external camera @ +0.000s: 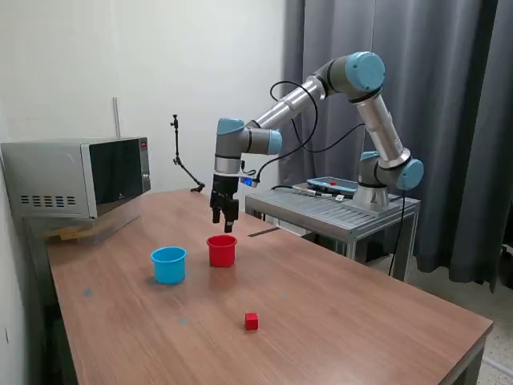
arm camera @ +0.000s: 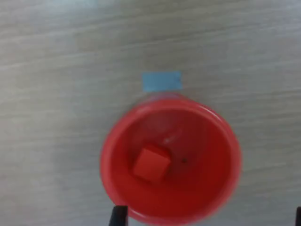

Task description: Place red objects in the red bin, and blue objects in the blue bin.

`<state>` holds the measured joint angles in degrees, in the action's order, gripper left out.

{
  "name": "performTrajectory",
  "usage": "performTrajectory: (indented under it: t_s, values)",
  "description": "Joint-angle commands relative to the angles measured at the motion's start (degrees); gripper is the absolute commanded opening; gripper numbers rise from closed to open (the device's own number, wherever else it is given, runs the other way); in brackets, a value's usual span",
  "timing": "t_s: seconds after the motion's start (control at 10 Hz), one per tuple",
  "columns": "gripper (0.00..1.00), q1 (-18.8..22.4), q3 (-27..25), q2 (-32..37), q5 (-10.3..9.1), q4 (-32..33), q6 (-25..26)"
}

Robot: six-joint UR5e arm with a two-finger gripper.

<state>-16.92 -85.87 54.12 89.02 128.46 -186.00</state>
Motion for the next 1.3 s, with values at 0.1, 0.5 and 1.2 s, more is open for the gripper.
performTrajectory:
  t_s: [0.1,0.5,1.2]
  values:
    - [1.0,2.9,1.4,0.2,0.28,-1.8,-0.1]
    - [1.0,6.1,2.1,0.4,0.28,-2.2,0.5]
    - [1.0,9.5,6.6,-0.9,3.25,-2.5,16.3]
